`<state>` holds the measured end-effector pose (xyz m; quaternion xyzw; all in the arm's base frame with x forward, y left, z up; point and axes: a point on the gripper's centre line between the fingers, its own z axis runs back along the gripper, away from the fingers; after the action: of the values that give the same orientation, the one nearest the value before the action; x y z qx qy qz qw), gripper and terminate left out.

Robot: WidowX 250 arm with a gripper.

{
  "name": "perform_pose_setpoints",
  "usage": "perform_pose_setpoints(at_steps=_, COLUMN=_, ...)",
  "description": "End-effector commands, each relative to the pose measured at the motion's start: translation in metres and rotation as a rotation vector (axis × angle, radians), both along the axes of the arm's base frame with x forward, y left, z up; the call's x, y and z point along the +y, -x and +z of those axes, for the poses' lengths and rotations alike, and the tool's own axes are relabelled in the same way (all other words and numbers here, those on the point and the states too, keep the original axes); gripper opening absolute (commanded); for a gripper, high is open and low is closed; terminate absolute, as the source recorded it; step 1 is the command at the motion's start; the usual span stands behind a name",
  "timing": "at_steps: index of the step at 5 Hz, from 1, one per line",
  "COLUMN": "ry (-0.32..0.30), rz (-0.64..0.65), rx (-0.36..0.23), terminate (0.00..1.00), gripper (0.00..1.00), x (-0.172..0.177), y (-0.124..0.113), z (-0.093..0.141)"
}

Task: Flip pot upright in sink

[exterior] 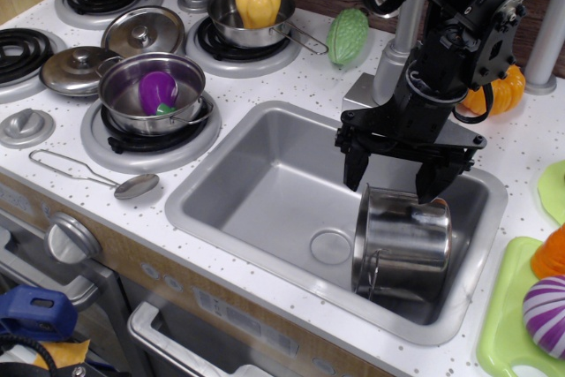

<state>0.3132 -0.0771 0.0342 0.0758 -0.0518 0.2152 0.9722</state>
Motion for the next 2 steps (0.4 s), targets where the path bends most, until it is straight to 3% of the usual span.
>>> perform_pose_setpoints(at_steps=1, ry=0.0, rz=0.0, rx=0.0, terminate=0.0, gripper=1.0, x=0.0, y=0.0, z=0.0)
perform_pose_setpoints(at_steps=2, ry=0.156, rz=0.016, rx=-0.044, terminate=0.0, gripper=1.0, x=0.0071, y=0.0009, z=0.0044)
